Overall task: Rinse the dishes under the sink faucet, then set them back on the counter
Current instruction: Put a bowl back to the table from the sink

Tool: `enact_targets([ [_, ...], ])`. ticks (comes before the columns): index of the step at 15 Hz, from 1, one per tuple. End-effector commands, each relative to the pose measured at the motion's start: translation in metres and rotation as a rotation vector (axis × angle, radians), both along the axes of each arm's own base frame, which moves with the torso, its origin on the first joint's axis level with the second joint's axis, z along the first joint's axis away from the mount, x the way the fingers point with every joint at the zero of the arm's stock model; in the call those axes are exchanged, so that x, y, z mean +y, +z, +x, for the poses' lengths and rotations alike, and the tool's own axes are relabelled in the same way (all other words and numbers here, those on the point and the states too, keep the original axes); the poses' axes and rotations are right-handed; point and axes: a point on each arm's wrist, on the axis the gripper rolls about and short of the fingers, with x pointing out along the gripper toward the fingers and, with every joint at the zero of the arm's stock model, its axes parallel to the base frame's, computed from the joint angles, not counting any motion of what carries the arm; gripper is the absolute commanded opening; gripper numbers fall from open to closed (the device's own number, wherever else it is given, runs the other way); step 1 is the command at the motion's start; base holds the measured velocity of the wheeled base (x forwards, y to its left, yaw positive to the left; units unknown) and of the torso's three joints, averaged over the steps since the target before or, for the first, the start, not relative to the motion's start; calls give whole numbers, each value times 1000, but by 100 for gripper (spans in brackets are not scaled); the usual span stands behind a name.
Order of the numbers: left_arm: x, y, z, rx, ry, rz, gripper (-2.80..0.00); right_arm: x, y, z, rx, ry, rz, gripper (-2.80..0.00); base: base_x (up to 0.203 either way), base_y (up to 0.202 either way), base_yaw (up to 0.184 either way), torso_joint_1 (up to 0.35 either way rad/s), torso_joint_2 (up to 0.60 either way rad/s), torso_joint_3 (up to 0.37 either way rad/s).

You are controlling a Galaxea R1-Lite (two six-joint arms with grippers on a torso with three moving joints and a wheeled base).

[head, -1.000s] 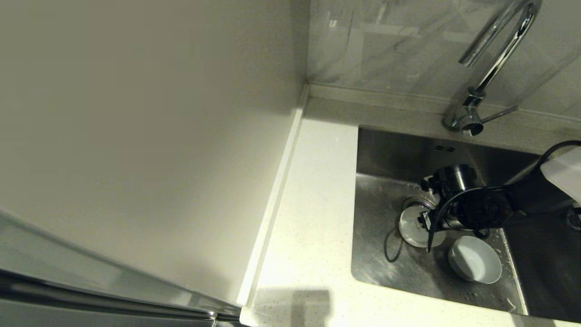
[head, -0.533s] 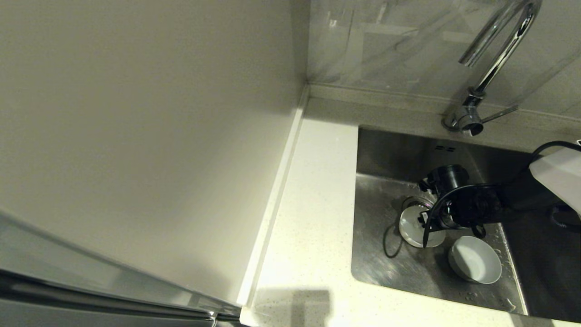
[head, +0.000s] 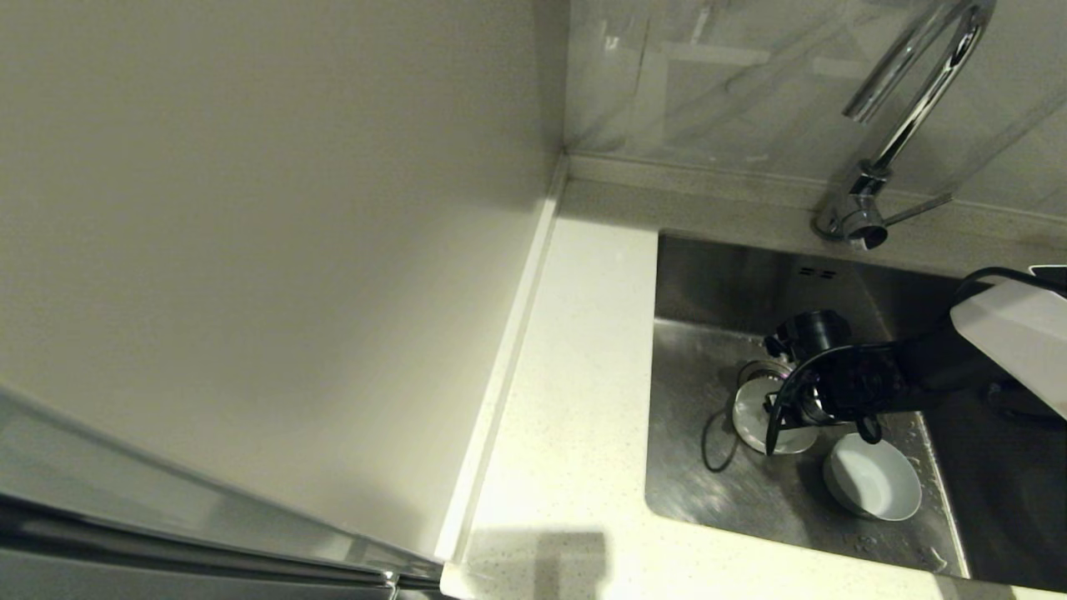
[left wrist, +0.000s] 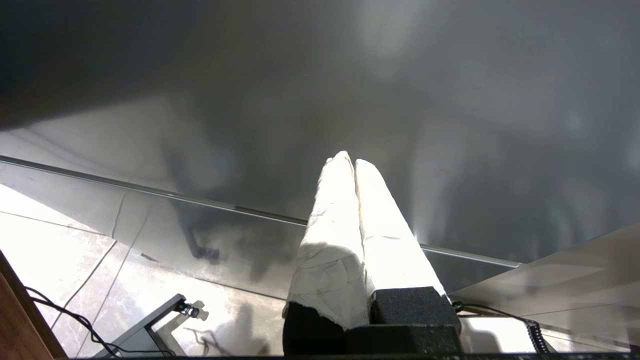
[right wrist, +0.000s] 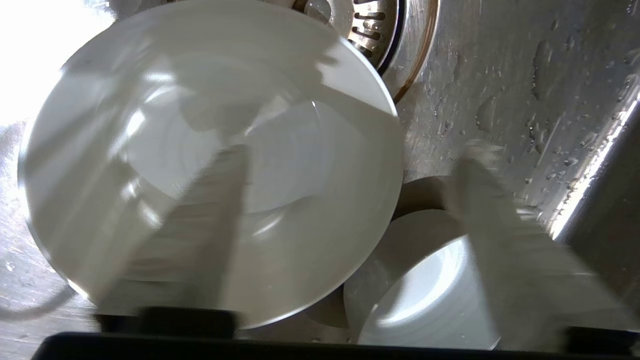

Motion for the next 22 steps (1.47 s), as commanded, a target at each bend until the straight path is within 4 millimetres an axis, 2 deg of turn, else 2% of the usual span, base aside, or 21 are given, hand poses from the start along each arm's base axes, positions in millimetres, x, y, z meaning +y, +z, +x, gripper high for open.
enact_targets([
  [1, 0, 0, 0, -3, 1, 0, -280, 0, -1, 0, 0, -1, 2, -280, 0, 0, 0, 0, 0, 0],
  [11, 0, 0, 0, -3, 1, -1, -280, 1, 7, -5, -20, 7, 67, -280, 0, 0, 0, 0, 0, 0],
  [18, 0, 0, 0, -3, 0, -1, -280, -1, 45, -14, -120, -21, 87, -280, 0, 0, 0, 0, 0, 0],
  [22, 0, 0, 0, -3, 0, -1, -280, -15, 66, -38, -145, -58, 86, -280, 0, 0, 0, 0, 0, 0],
])
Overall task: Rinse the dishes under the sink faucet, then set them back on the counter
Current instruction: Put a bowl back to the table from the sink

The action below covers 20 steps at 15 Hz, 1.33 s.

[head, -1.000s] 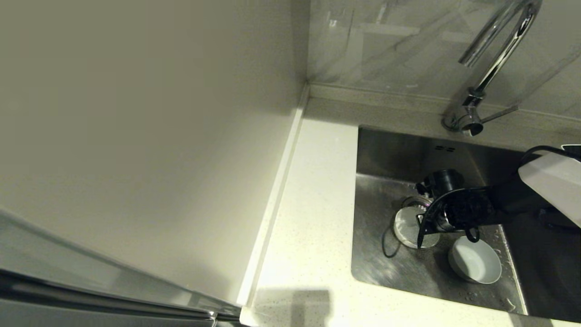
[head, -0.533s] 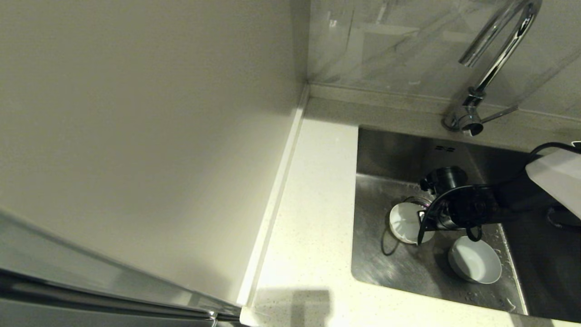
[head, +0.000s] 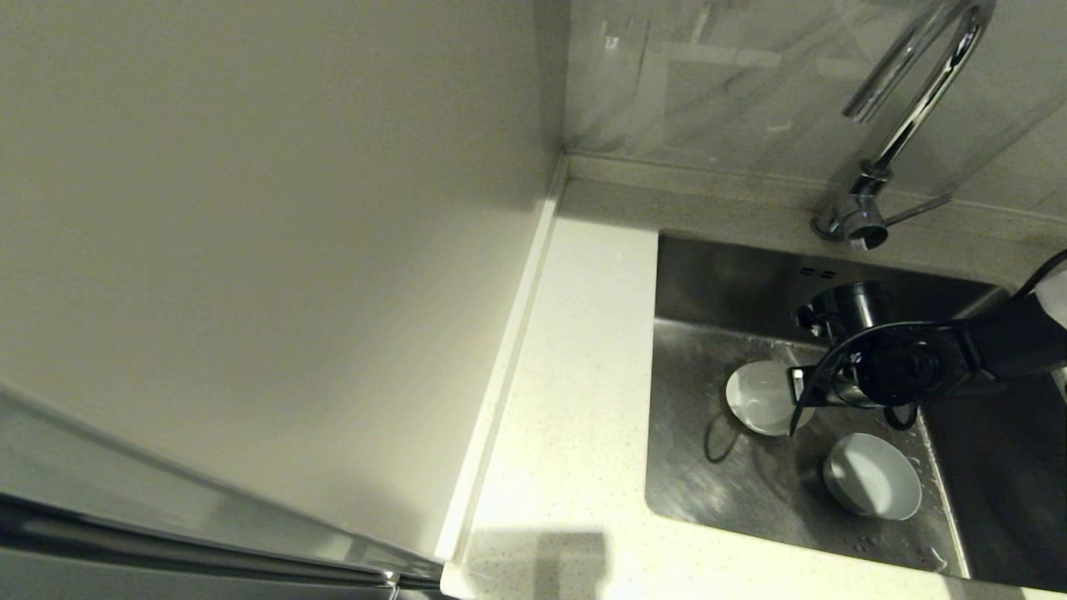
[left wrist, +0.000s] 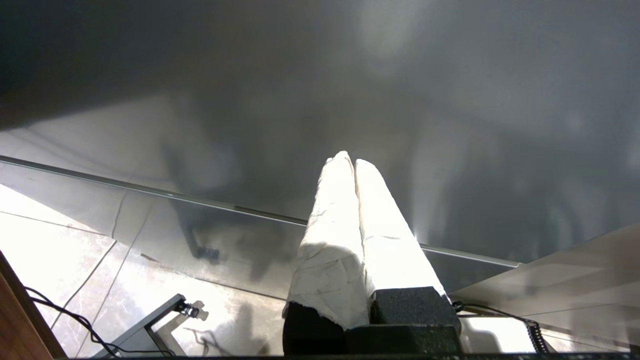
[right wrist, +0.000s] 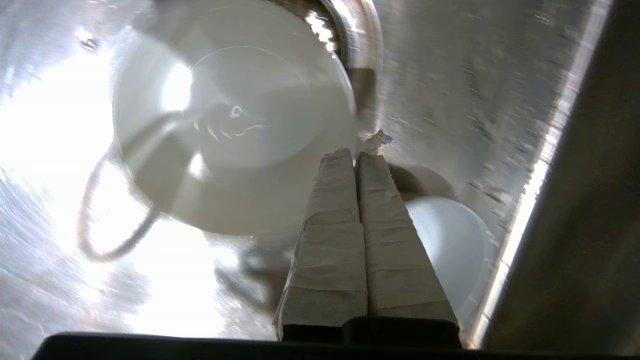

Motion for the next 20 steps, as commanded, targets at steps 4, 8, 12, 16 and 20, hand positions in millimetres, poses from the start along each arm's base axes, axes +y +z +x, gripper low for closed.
enact_targets([
  [4, 0, 0, 0, -3, 1, -1, -280, -24, 30, -29, -52, -65, 2, -280, 0, 0, 0, 0, 0, 0],
  [8, 0, 0, 0, -3, 0, -1, -280, -25, 20, -23, -29, -65, 0, -280, 0, 0, 0, 0, 0, 0],
  [12, 0, 0, 0, -3, 1, -1, -280, -27, 8, 0, -26, -66, -2, 0, 0, 0, 0, 0, 0, 0],
  [16, 0, 0, 0, -3, 1, 1, -280, -31, -4, 11, -9, -73, 6, 0, 0, 0, 0, 0, 0, 0],
  [20, 0, 0, 0, -3, 1, -1, -280, -35, -14, 26, -12, -70, 34, 0, 0, 0, 0, 0, 0, 0],
])
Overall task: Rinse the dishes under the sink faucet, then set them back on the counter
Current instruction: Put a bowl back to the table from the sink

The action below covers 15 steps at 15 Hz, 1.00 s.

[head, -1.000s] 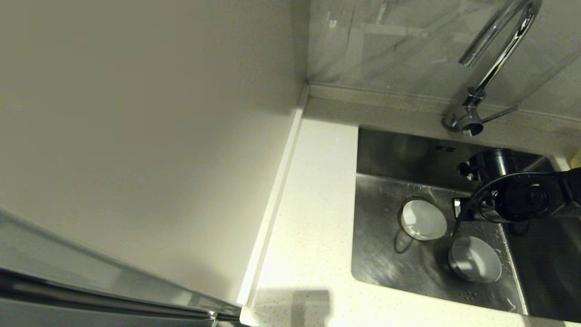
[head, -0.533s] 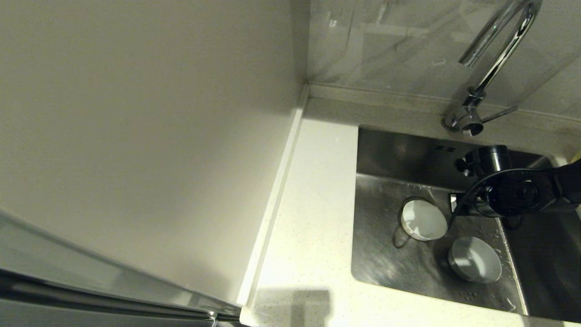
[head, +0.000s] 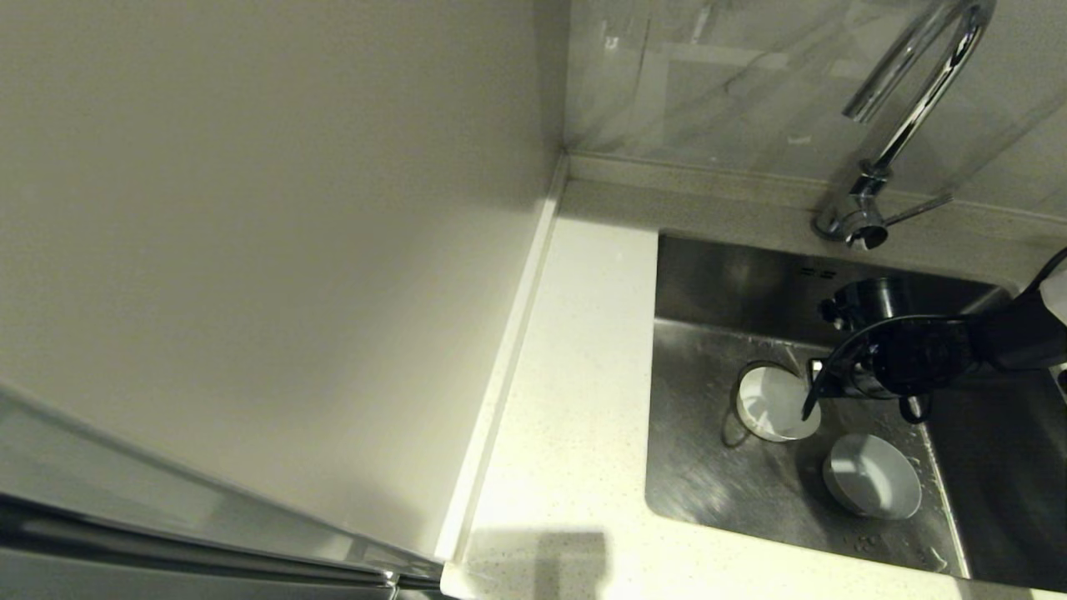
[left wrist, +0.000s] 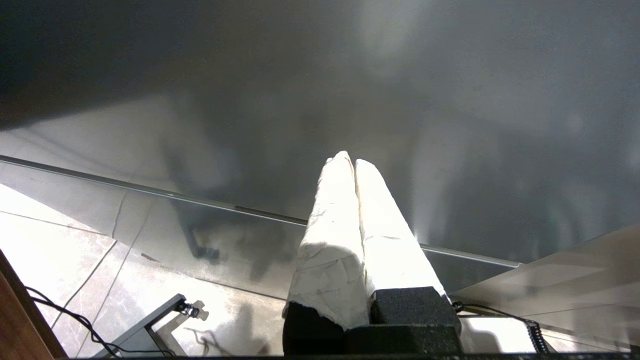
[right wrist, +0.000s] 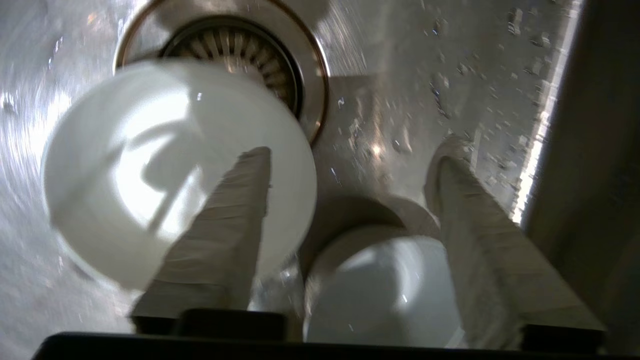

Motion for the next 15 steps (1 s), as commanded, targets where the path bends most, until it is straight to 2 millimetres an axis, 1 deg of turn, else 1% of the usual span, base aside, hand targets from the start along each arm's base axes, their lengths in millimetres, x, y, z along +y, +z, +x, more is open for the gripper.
enact_targets([
  [1, 0, 0, 0, -4, 0, 0, -280, -3, -9, 10, 10, -8, 25, 0, 0, 0, 0, 0, 0, 0],
  [5, 0, 0, 0, -4, 0, 0, -280, -6, -3, 14, 76, -14, 193, 0, 0, 0, 0, 0, 0, 0],
  [7, 0, 0, 0, -4, 0, 0, -280, -6, -11, 19, 107, -14, 264, 0, 0, 0, 0, 0, 0, 0],
  [9, 0, 0, 0, -4, 0, 0, -280, -9, -21, 25, 118, -27, 278, 0, 0, 0, 0, 0, 0, 0],
  [13, 0, 0, 0, -4, 0, 0, -280, -16, -31, 34, 118, -19, 306, 0, 0, 0, 0, 0, 0, 0],
  [15, 0, 0, 0, -4, 0, 0, -280, -18, -34, 34, 124, -24, 307, 0, 0, 0, 0, 0, 0, 0],
])
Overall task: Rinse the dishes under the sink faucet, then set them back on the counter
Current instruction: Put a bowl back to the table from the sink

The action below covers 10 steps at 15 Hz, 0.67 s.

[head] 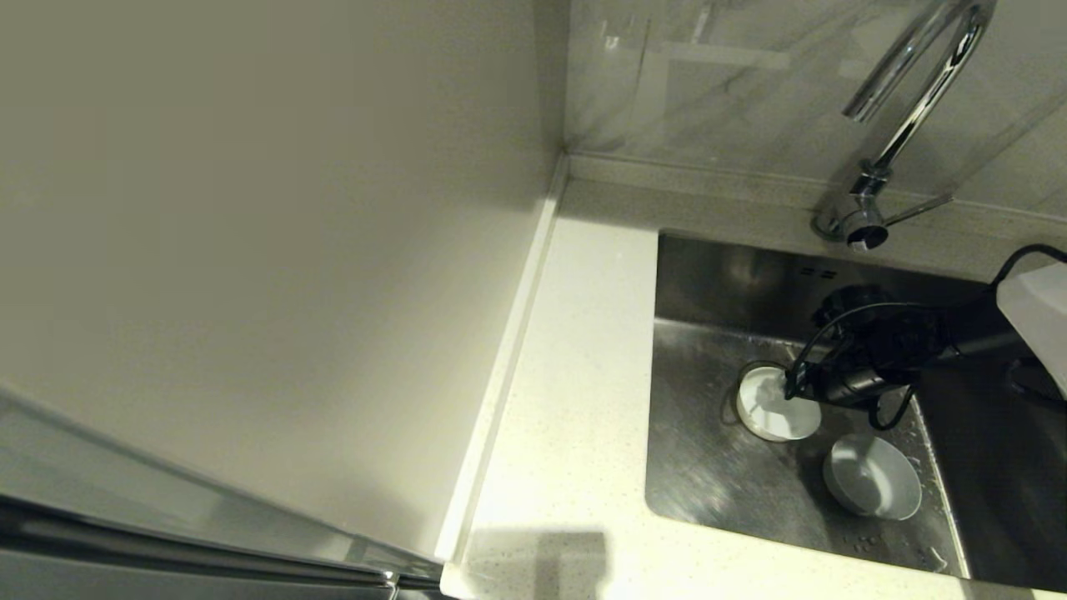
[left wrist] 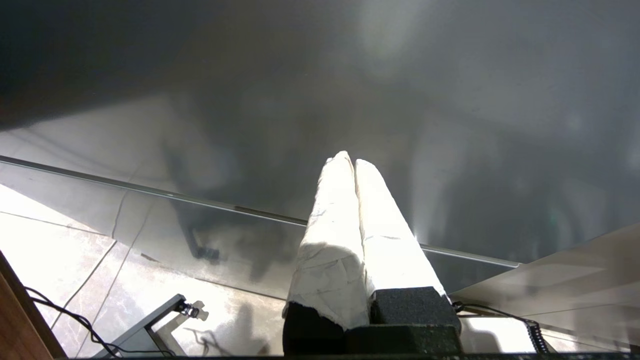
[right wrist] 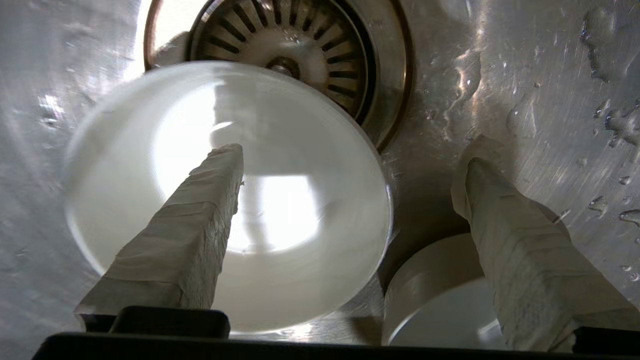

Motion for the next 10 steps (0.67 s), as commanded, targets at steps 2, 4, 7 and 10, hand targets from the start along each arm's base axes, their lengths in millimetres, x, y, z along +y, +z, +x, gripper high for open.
enact_targets([
  [2, 0, 0, 0, -3, 0, -1, -280, -3, -9, 2, 16, -7, 2, 0, 0, 0, 0, 0, 0, 0],
  [4, 0, 0, 0, -3, 1, -1, -280, -4, -13, 1, 28, -7, 6, -280, 0, 0, 0, 0, 0, 0],
  [7, 0, 0, 0, -3, 0, -1, -280, -4, -12, 2, 22, -5, 8, -280, 0, 0, 0, 0, 0, 0],
  [10, 0, 0, 0, -3, 0, -1, -280, -4, -13, 1, 28, -6, 7, -280, 0, 0, 0, 0, 0, 0],
])
